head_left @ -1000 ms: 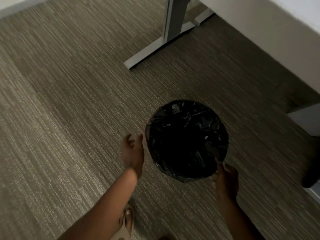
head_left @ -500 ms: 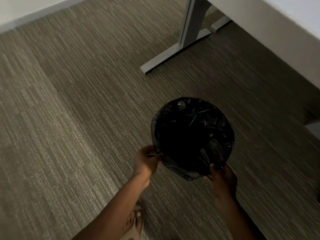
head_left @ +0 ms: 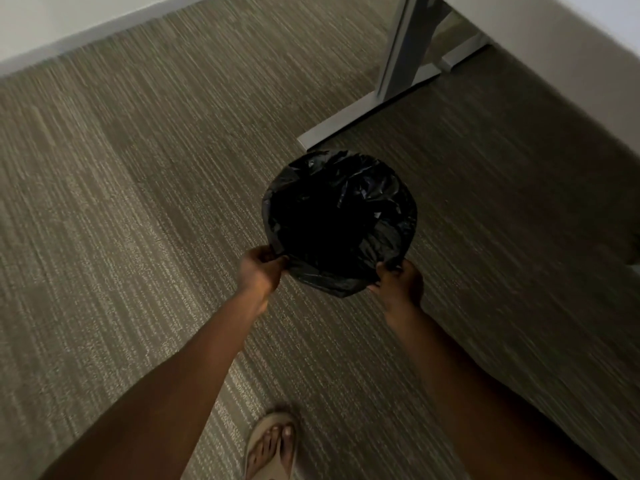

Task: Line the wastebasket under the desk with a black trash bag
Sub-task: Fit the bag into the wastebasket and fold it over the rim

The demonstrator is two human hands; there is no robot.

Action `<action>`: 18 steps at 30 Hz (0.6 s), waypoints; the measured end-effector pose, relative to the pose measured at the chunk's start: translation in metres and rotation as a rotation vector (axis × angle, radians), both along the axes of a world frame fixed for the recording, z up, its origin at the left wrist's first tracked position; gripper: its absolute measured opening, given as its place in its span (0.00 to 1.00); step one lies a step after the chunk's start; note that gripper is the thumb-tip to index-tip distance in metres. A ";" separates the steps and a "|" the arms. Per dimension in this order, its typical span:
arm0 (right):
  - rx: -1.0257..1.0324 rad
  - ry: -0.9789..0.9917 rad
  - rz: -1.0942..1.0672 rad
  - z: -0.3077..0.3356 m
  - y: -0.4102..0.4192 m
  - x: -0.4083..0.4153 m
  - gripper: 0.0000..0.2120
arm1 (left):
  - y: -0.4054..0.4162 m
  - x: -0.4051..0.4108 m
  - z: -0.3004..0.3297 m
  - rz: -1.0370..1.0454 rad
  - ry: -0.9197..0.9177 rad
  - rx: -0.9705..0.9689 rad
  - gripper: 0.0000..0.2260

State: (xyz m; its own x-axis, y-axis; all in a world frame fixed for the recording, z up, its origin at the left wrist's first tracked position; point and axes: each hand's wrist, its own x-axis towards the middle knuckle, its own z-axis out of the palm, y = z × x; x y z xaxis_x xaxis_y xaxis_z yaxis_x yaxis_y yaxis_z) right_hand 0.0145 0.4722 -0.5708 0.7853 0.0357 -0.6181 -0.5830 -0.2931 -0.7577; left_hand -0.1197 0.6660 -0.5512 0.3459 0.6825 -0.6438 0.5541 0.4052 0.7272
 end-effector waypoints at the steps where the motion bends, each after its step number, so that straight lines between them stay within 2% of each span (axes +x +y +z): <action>1: -0.006 0.010 0.006 -0.002 0.002 0.000 0.20 | 0.003 0.000 -0.003 -0.004 0.018 0.005 0.17; 7: -0.023 0.028 0.057 -0.008 0.000 -0.004 0.23 | 0.000 -0.003 -0.010 -0.013 0.038 0.032 0.17; 11: -0.045 0.032 0.167 0.001 -0.010 -0.005 0.25 | -0.003 -0.005 -0.008 -0.065 0.079 0.102 0.18; 15: -0.286 -0.080 0.308 0.026 -0.023 -0.007 0.38 | -0.009 -0.014 0.006 -0.045 0.114 0.114 0.33; 16: -0.352 -0.143 0.347 0.036 -0.026 -0.009 0.38 | -0.013 -0.017 0.015 -0.083 0.142 0.156 0.36; 18: -0.403 -0.344 0.440 0.055 -0.033 -0.021 0.38 | -0.025 -0.027 0.030 -0.208 0.170 0.367 0.40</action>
